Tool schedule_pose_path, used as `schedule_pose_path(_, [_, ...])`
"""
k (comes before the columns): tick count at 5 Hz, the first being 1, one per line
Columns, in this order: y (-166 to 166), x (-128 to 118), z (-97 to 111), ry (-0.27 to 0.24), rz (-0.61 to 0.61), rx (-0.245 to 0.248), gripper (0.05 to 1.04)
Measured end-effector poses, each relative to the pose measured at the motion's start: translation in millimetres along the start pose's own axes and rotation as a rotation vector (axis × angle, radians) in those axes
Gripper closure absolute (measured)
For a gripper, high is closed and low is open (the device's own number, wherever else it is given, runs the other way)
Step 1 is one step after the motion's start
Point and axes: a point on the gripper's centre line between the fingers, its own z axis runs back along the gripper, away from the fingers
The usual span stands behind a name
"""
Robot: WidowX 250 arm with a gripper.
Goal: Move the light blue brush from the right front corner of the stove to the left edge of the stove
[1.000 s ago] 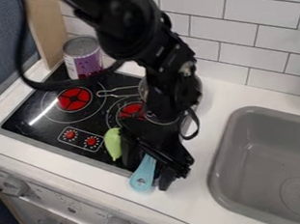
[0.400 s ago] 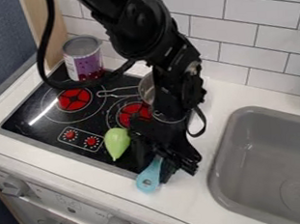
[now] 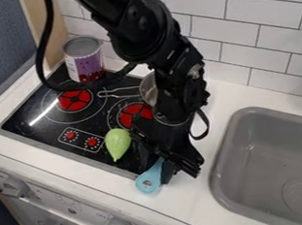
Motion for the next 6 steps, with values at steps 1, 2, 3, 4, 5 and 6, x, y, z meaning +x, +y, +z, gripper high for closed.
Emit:
schedule_pose_path(1, [4, -5, 5, 0.007, 0.001, -0.007, 0.689])
schedule_pose_path(2, [11, -8, 24, -0.015, 0.020, -0.035, 0.689])
schedule_pose_path(3, [20, -8, 52, -0.083, 0.032, -0.045, 0.689])
schedule_pose_path(4, [58, -16, 76, -0.133, 0.111, -0.110, 0.689])
schedule_pose_path(5, [108, -19, 94, -0.169, 0.187, -0.080, 0.689])
schedule_pose_path(6, [153, -15, 98, -0.174, 0.262, -0.015, 0.689])
